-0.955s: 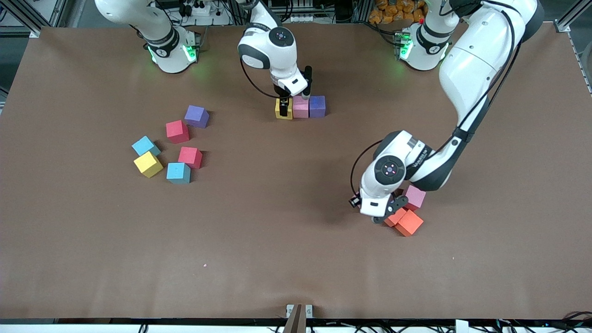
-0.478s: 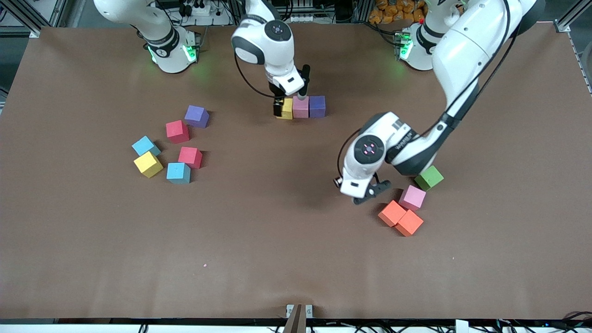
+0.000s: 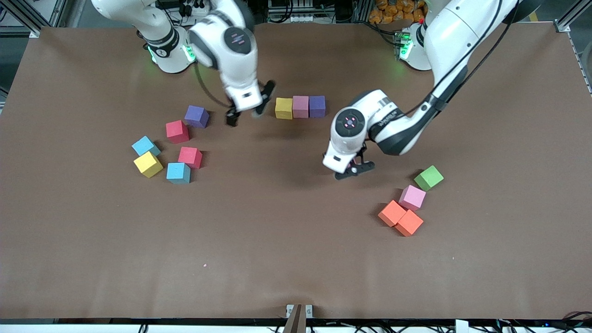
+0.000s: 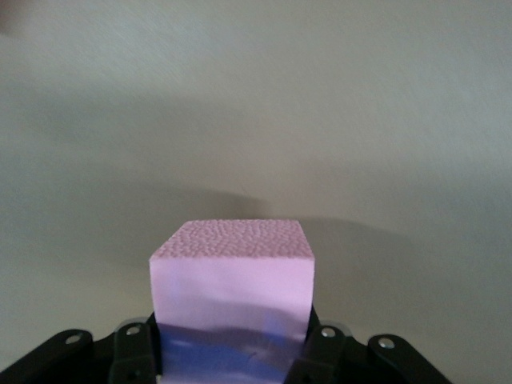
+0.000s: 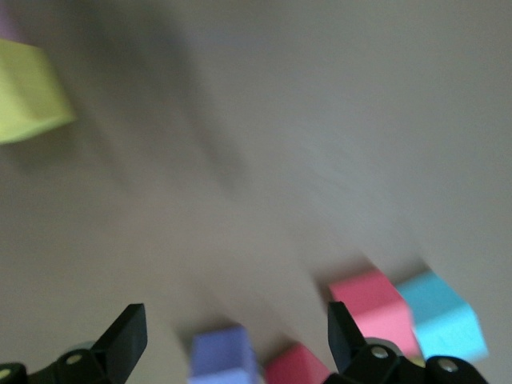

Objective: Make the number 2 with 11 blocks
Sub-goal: 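Carry the pink cube to the row while the right gripper grasps another yellow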

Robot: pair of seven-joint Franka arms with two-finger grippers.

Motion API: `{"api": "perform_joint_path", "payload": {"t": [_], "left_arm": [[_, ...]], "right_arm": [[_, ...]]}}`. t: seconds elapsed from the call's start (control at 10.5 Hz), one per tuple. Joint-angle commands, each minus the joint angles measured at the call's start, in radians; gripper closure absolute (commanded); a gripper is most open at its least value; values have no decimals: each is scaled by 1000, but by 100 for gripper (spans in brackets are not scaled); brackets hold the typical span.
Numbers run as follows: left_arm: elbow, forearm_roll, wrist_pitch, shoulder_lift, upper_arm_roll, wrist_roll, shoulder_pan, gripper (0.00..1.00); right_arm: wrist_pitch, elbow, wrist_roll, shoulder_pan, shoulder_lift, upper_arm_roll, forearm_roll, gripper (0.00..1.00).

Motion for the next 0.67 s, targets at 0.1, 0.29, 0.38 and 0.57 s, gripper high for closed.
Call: {"api": "perform_joint_path", "payload": {"t": [0.1,0.29,0.38,0.57], "left_arm": [[-45,27,2,-20,2,15,-101,60],[-124,54,90,-43,-7,11,-100,60],[-153,54,133,-52,-9,9,-98,60],[-210,54,190,-71,-21,11,-90,59]], "right_arm": [[20,-44,9,-307,-61,7,-8,0],[35,-39,-24,-453,-60,4,-24,0],[70,-38,-76,-511,-60,4,-43,0],[103,-39,-106,-612,-41,6,-49,0]]}}
